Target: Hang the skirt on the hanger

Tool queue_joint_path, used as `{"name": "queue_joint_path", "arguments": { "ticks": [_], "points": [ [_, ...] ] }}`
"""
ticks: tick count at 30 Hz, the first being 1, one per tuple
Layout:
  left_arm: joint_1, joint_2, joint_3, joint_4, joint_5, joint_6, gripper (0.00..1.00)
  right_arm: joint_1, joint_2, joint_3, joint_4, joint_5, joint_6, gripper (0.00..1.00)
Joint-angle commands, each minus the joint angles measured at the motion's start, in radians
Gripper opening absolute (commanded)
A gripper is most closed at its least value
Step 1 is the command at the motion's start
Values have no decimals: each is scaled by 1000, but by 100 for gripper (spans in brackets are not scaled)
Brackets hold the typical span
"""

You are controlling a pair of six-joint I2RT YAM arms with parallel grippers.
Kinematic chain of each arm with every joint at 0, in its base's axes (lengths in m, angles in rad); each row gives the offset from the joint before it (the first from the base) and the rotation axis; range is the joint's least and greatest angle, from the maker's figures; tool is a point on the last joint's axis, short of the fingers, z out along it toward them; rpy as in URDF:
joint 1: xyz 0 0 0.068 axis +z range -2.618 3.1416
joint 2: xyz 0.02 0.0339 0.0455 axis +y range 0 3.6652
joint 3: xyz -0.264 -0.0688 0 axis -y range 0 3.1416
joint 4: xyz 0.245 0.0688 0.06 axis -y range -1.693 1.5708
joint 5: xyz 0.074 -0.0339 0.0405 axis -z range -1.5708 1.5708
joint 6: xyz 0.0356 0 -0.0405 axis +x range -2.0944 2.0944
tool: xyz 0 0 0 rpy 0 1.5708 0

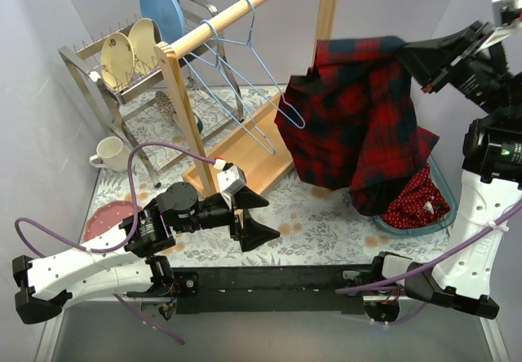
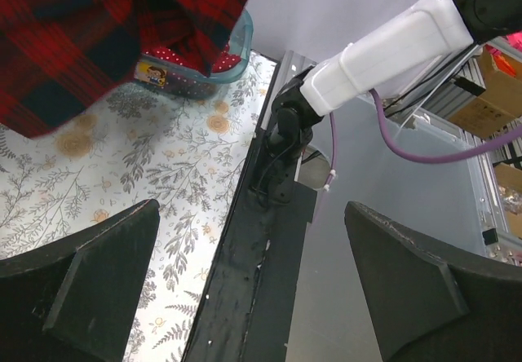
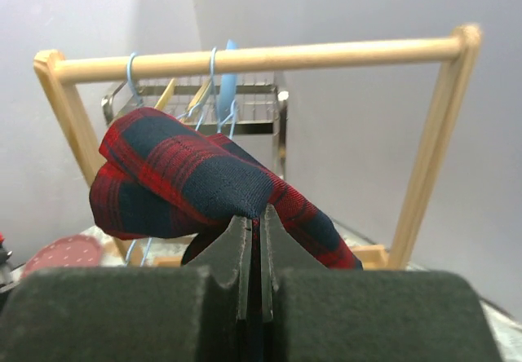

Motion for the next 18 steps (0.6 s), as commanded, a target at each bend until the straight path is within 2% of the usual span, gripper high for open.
{"name": "queue_joint_path", "arguments": {
  "ticks": [1, 7, 13, 16, 18],
  "points": [
    [3, -15, 11, 12, -11, -8, 98, 79, -59, -141, 46, 28, -23, 1],
    [3, 10, -7, 35, -17, -42, 98, 224, -165, -550, 61, 65, -32, 1],
    [-1, 63, -42, 57, -5, -97, 98, 349, -253, -900, 29, 120, -219, 1],
    [-4, 65, -71, 60, -17, -118, 98, 434, -271, -1072, 82, 74, -296, 1],
    [-6, 54, -88, 61, -33, -135, 98, 496, -266, -1129, 115, 60, -324, 2]
  ]
}}
